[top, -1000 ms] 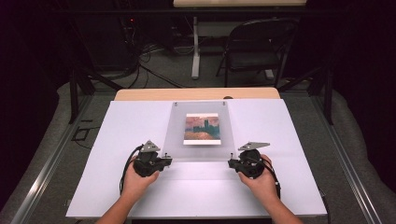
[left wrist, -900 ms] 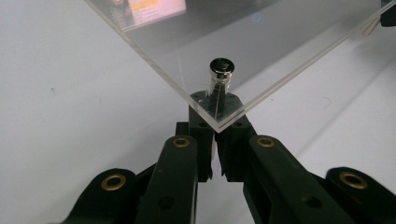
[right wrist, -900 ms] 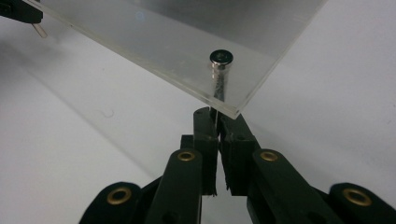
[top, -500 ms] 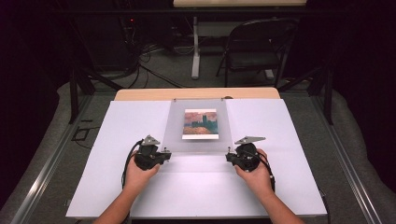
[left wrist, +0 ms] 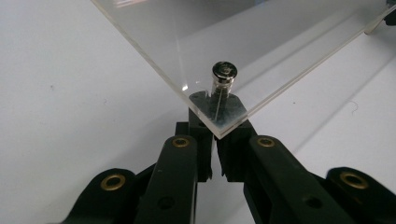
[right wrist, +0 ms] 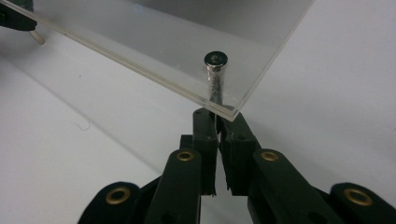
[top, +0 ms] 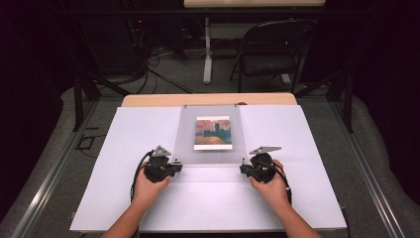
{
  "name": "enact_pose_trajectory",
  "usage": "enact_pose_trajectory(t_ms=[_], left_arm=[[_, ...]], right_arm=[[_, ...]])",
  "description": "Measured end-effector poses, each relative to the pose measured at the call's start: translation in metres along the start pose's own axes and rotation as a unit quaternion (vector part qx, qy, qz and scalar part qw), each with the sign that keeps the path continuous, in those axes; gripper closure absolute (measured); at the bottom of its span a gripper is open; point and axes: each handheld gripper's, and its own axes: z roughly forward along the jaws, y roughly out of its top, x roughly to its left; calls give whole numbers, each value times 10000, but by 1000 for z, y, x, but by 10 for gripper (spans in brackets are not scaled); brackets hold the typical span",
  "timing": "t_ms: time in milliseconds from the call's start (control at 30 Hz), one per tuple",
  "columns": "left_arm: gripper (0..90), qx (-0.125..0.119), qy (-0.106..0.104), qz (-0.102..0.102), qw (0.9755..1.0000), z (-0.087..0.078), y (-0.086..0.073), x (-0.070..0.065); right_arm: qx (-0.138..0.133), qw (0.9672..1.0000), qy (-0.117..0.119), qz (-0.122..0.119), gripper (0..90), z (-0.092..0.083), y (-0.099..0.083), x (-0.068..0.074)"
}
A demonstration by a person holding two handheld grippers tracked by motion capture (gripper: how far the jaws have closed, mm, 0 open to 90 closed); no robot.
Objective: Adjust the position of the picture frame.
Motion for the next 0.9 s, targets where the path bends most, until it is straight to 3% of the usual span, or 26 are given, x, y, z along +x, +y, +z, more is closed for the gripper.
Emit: enact_pose_trajectory(t_ms=[733,767,900], left_arm=[[848,-14,-13,-18,10000,0,0,0],[835,-23,-23,-54,10000,0,-1,1],[741,-70,-66,-188,9998,-3,1,3]], right_arm=[[-32,9999,71,66,846,0,-1,-2],[-55,9997,160,192,839,0,-2,-4],[-87,9994,224,263,803,-1,-2,-6]])
